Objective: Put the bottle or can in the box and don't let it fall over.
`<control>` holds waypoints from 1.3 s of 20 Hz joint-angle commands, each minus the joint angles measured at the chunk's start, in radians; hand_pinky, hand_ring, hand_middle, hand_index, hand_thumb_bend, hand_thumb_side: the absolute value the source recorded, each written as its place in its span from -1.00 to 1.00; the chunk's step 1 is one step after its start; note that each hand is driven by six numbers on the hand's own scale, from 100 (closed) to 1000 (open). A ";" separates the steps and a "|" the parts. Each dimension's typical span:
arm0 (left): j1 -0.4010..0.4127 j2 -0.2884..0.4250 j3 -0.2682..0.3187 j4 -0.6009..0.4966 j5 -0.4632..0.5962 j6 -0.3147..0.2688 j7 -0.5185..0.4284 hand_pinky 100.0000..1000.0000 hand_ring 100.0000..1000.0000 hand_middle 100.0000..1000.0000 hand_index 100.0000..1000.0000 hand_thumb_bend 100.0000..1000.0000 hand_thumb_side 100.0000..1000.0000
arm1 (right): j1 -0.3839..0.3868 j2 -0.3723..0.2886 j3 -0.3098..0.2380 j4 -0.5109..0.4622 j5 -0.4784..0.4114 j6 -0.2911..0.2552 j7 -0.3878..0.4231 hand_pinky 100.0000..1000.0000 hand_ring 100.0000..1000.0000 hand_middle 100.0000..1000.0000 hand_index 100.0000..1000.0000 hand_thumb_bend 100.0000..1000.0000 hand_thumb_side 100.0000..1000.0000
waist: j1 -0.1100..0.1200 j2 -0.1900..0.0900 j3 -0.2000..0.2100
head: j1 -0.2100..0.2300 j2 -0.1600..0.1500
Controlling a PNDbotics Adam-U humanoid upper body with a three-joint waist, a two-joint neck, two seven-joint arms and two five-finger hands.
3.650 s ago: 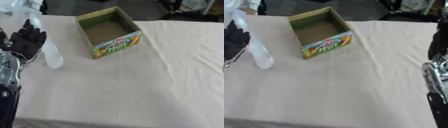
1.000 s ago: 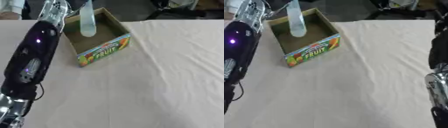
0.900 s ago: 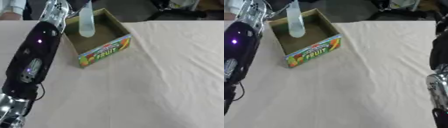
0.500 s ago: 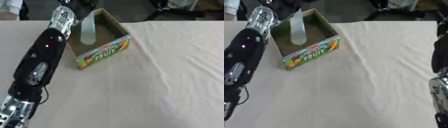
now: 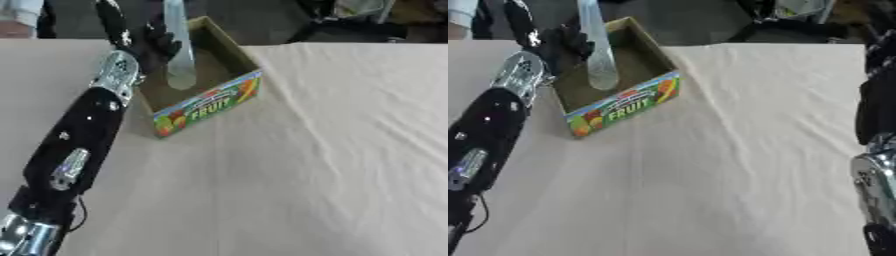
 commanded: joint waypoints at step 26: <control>0.202 0.151 0.101 -0.363 0.081 -0.131 0.134 -1.00 -1.00 -1.00 0.93 0.40 1.00 | 0.062 -0.037 -0.036 0.005 0.008 -0.008 -0.032 1.00 0.88 0.86 0.74 -1.00 0.46 | -0.008 -0.103 0.103 | -0.063 0.060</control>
